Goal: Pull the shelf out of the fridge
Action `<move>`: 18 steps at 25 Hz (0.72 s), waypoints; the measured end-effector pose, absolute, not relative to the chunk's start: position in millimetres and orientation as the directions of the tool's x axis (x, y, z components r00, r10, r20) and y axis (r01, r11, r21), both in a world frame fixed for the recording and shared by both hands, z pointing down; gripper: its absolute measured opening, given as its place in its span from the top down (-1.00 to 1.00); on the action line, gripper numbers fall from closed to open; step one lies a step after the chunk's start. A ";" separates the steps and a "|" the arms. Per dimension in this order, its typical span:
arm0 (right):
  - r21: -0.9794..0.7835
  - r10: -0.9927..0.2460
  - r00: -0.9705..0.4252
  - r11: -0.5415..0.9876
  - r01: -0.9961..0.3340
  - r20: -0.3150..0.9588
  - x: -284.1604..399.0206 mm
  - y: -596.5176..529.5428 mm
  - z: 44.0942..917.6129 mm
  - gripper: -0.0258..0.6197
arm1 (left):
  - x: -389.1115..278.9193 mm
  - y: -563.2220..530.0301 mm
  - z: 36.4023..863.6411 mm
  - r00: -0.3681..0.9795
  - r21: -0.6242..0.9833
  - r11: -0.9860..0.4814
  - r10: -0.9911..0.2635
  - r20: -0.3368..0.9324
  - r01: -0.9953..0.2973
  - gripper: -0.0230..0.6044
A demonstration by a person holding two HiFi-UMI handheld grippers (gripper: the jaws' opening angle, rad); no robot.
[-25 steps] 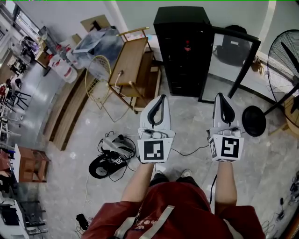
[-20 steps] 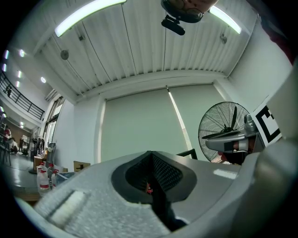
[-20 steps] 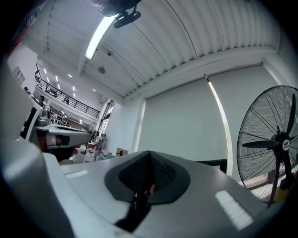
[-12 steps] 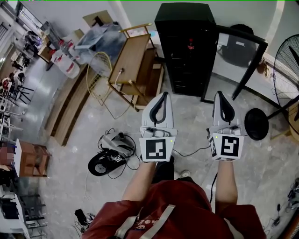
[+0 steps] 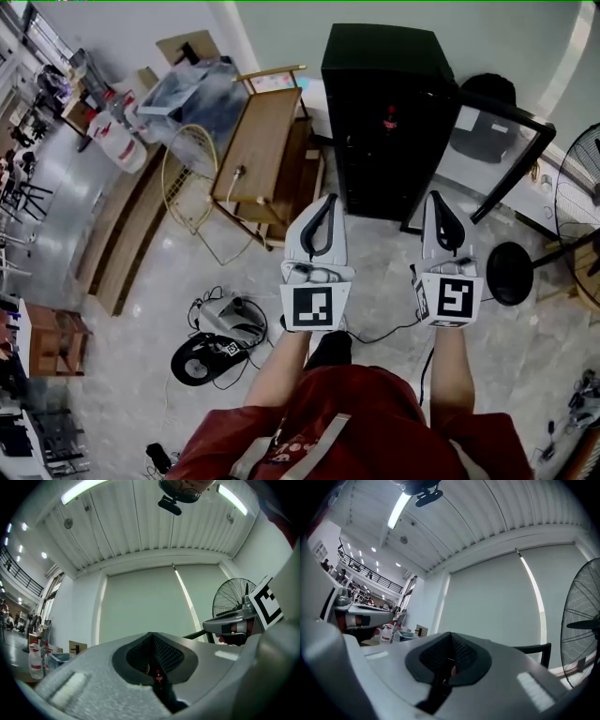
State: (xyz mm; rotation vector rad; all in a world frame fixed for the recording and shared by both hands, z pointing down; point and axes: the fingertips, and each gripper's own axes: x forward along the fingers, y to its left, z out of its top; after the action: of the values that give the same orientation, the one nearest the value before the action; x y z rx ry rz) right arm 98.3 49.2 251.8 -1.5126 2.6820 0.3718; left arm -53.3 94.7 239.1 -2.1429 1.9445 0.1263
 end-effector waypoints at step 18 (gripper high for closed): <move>0.209 -0.873 -0.481 0.456 -0.865 -0.087 -4.8 -126.0 276.6 0.92 | -146.6 -91.8 261.1 0.169 -0.062 -0.159 -0.963 -0.209 -0.985 0.93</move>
State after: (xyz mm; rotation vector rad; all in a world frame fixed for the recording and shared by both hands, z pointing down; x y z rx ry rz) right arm -4.8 -126.0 276.6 -1.6171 2.7078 0.3576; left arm -146.6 -91.8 261.1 -2.2544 1.9067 0.1782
